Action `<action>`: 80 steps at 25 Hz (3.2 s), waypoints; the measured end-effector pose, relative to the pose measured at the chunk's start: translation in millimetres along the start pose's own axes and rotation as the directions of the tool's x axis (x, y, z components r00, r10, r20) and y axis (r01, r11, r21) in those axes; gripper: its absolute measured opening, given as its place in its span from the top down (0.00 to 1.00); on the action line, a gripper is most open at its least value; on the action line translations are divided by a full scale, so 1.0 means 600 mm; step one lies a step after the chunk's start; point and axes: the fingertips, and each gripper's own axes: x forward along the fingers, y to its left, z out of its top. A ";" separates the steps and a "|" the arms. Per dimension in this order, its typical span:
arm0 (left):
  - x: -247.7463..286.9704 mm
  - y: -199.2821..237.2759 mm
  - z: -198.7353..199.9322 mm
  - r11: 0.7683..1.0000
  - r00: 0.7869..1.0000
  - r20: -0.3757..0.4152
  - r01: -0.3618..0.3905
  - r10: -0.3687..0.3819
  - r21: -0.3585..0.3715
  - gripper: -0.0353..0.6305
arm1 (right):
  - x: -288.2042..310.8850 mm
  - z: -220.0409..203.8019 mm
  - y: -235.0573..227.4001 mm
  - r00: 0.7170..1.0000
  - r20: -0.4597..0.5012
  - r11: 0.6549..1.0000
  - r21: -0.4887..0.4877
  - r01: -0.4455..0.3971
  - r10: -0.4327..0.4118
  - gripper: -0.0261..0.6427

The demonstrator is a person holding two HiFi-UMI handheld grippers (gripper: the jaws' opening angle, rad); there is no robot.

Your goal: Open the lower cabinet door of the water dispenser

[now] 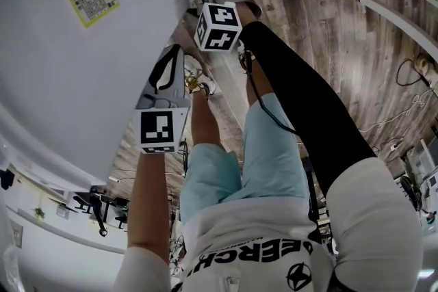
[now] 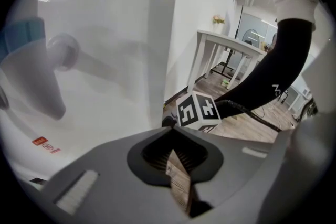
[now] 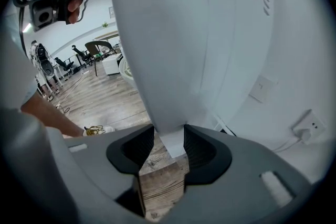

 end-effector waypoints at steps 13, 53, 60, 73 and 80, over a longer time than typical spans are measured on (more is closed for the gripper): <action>-0.005 0.020 -0.016 0.999 0.999 -0.003 -0.032 0.032 -0.019 0.86 | 0.005 0.000 0.000 1.000 0.000 1.000 -0.022 -0.003 0.003 0.72; -0.052 0.005 -0.074 0.999 0.999 -0.004 -0.036 0.036 -0.032 0.86 | 0.003 -0.025 0.060 0.997 -0.047 0.997 0.056 0.057 -0.054 0.72; -0.070 0.009 -0.089 0.999 0.999 -0.004 -0.036 0.036 -0.013 0.86 | 0.002 -0.032 0.086 0.995 -0.068 0.993 0.093 0.077 -0.071 0.72; -0.105 0.020 -0.113 1.000 0.999 0.035 -0.012 0.013 -0.011 0.86 | 0.005 -0.041 0.134 0.989 -0.111 0.982 0.153 0.115 -0.098 0.72; -0.113 0.030 -0.126 1.000 0.999 0.050 0.007 -0.007 0.006 0.86 | 0.009 -0.048 0.149 0.983 -0.143 0.974 0.179 0.137 -0.112 0.72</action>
